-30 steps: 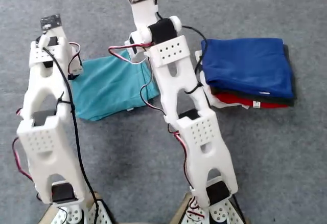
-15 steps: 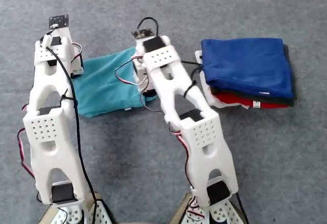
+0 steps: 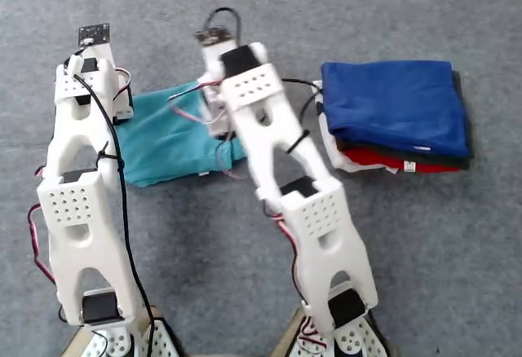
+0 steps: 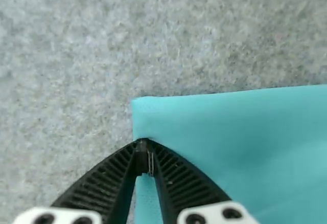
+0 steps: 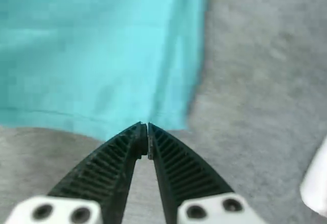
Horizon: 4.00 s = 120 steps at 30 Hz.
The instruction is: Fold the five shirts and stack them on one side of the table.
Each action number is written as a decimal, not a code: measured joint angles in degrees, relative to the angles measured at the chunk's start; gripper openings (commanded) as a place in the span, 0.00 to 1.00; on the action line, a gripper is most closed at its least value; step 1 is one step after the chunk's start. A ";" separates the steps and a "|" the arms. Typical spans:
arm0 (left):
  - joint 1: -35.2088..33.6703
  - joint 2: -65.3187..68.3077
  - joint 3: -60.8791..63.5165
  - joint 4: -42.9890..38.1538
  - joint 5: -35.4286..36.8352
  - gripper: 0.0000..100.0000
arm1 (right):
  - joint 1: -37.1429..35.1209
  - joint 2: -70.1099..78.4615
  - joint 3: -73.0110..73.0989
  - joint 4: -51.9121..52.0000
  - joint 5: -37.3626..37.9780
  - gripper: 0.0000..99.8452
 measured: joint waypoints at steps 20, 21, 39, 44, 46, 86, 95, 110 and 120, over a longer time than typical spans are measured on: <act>0.44 0.26 -0.26 -0.53 -0.26 0.03 | 3.52 12.40 -2.46 -0.35 0.00 0.01; 0.44 0.26 -0.26 -0.53 -0.35 0.03 | 3.78 12.48 -3.34 0.09 0.00 0.01; 0.53 0.26 -0.26 -0.53 -0.35 0.03 | 5.98 -3.25 1.85 0.35 -5.27 0.16; 0.53 0.26 -0.26 -0.53 -0.35 0.03 | 2.02 -1.58 2.55 0.35 -10.64 0.38; 0.53 0.26 -0.79 0.18 -0.35 0.03 | 0.70 0.26 2.55 -0.18 -11.34 0.42; -2.20 1.49 -21.01 21.80 -4.13 0.19 | 0.70 11.16 1.23 -6.77 -11.69 0.01; -5.01 7.38 -25.67 24.97 -4.13 0.34 | 0.79 11.16 1.23 -6.68 -11.69 0.01; -2.46 12.31 -25.67 19.43 3.60 0.27 | 0.79 11.25 1.14 -6.33 -11.69 0.01; 0.79 12.13 -26.64 19.43 3.69 0.25 | 0.79 11.34 0.44 -3.96 -10.99 0.01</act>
